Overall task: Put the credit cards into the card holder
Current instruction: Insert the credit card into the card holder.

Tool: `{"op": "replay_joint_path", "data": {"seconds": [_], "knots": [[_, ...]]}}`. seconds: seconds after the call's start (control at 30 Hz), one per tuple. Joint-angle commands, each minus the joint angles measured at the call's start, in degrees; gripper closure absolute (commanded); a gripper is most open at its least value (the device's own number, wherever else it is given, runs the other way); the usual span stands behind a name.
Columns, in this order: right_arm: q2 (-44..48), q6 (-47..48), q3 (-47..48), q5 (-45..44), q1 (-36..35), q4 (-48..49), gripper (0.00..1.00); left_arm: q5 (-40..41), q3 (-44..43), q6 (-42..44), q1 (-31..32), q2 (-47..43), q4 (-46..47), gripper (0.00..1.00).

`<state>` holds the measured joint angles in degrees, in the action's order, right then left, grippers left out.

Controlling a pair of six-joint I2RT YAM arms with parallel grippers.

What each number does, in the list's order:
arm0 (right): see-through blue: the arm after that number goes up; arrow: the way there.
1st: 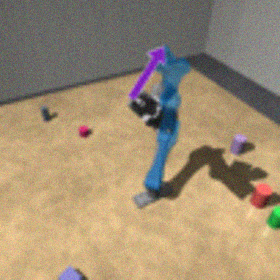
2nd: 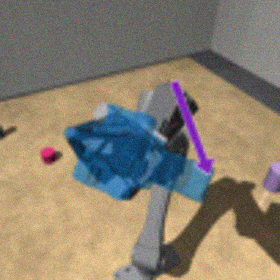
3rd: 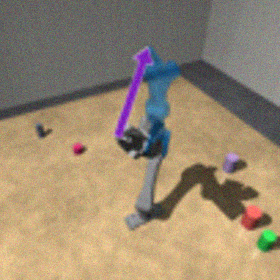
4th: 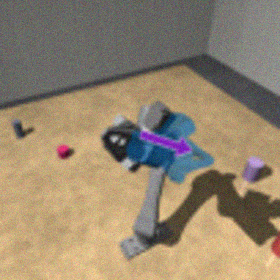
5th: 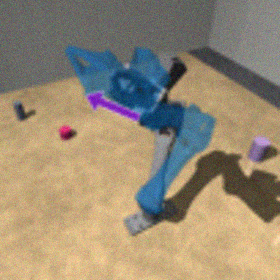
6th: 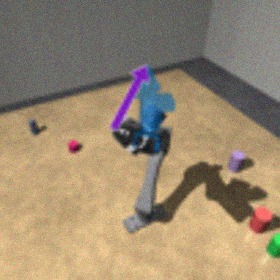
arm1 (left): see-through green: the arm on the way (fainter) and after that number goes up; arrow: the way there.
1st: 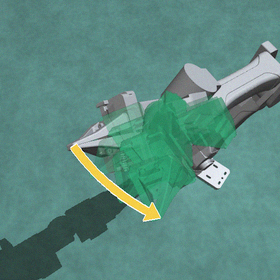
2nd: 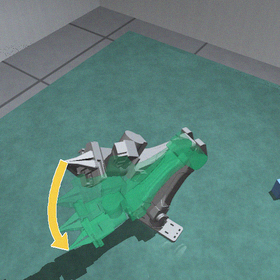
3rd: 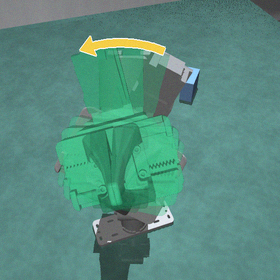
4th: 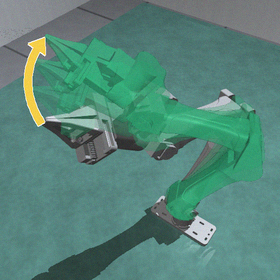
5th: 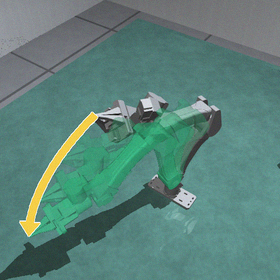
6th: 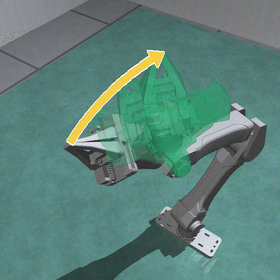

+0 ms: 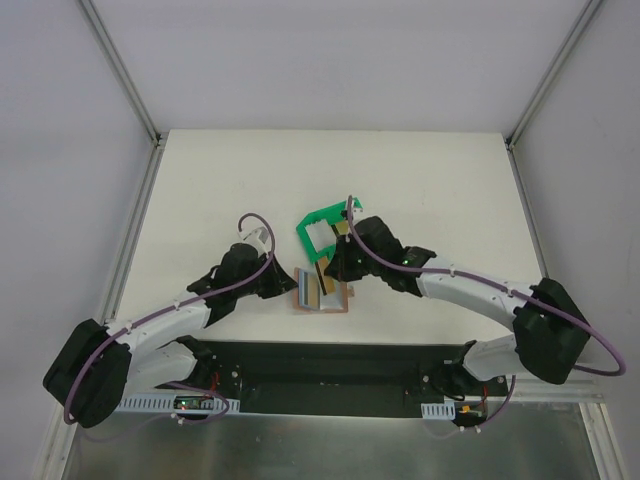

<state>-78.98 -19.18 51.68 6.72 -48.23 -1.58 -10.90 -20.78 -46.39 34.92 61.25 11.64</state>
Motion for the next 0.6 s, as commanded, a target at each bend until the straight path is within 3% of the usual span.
{"op": "replay_joint_path", "data": {"seconds": [0.0, 0.57], "knots": [[-0.4, -8.1, -3.9, -4.5, -2.0, 5.5, 1.0, -1.2, -0.7, -0.8, 0.6, -2.5, 0.6, 1.0], [-9.8, -12.5, -4.7, -2.4, -2.2, 1.8, 1.0, -0.2, -1.8, -1.2, 2.6, -2.1, 0.6, 1.0]]}}
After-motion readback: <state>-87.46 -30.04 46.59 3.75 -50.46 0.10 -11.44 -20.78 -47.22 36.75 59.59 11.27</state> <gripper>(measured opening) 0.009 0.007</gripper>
